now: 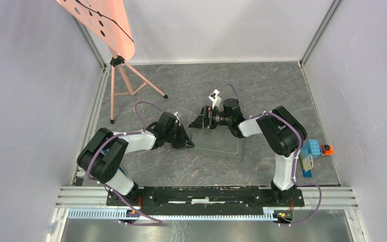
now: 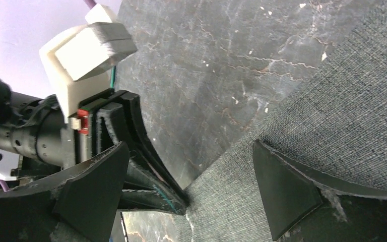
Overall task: Fold the napkin into a case and place the utensils inside
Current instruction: Smooth out the square-folded napkin at the center of the board.
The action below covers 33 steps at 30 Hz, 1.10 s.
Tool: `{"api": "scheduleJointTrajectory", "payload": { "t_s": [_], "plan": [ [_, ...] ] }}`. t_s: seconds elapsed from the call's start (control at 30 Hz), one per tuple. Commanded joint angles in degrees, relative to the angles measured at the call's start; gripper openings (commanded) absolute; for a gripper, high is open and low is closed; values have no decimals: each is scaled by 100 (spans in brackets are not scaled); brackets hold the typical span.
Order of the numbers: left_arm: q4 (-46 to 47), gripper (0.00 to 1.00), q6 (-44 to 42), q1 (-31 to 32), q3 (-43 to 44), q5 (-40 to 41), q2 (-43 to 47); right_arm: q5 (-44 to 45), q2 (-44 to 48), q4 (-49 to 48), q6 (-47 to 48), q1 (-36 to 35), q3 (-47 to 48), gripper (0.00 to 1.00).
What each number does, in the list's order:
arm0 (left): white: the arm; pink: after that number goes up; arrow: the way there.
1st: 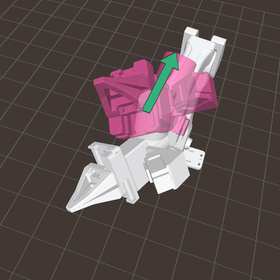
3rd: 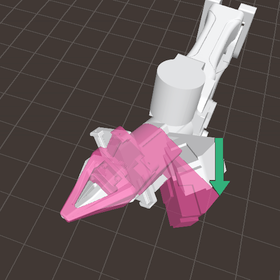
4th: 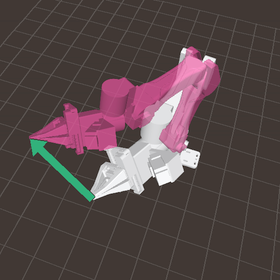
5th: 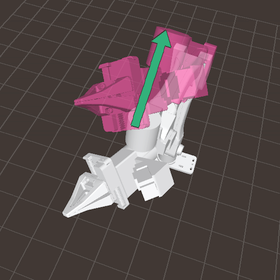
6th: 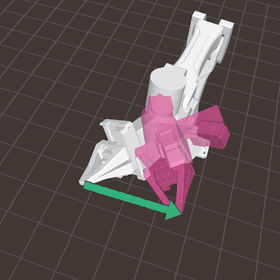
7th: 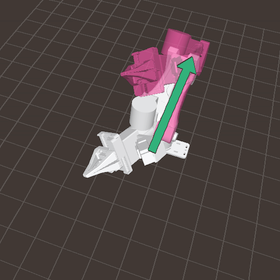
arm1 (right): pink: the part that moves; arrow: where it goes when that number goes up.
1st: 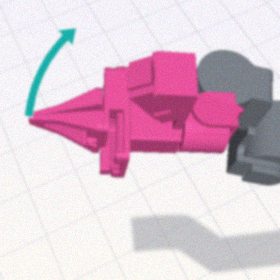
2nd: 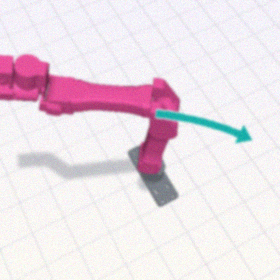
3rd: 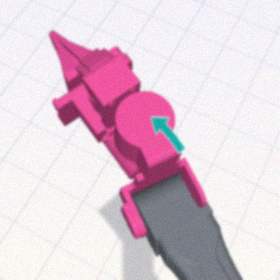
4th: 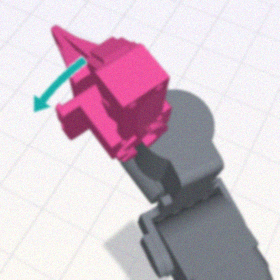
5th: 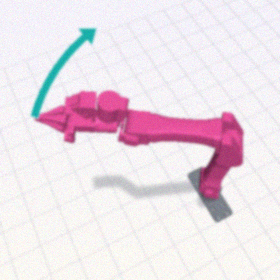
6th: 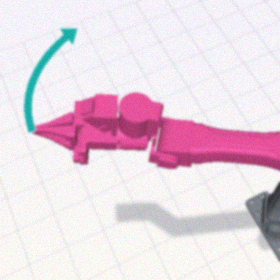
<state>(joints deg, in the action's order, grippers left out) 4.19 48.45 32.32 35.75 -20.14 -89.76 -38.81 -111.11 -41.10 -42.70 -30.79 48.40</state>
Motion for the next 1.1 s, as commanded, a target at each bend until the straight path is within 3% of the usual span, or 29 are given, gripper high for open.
{"api": "scheduleJointTrajectory", "payload": {
  "t_s": [0.0,0.57,0.8,0.93,1.07],
  "plan": [
    [-172,15,-281,-8,-82,261,-128,-94,-356,-279,30,20,317,98],
    [-23,13,-283,-12,-373,223,-360,-86,-1646,394,289,657,1799,95],
    [35,12,-436,3,-393,257,-384,-402,-2493,1289,726,851,3614,95],
    [24,12,-458,17,-384,192,-346,-384,-2262,2811,1413,991,4673,96],
    [-247,16,-511,12,-295,64,101,413,-1138,5086,2748,1051,5019,96]
  ]
}}
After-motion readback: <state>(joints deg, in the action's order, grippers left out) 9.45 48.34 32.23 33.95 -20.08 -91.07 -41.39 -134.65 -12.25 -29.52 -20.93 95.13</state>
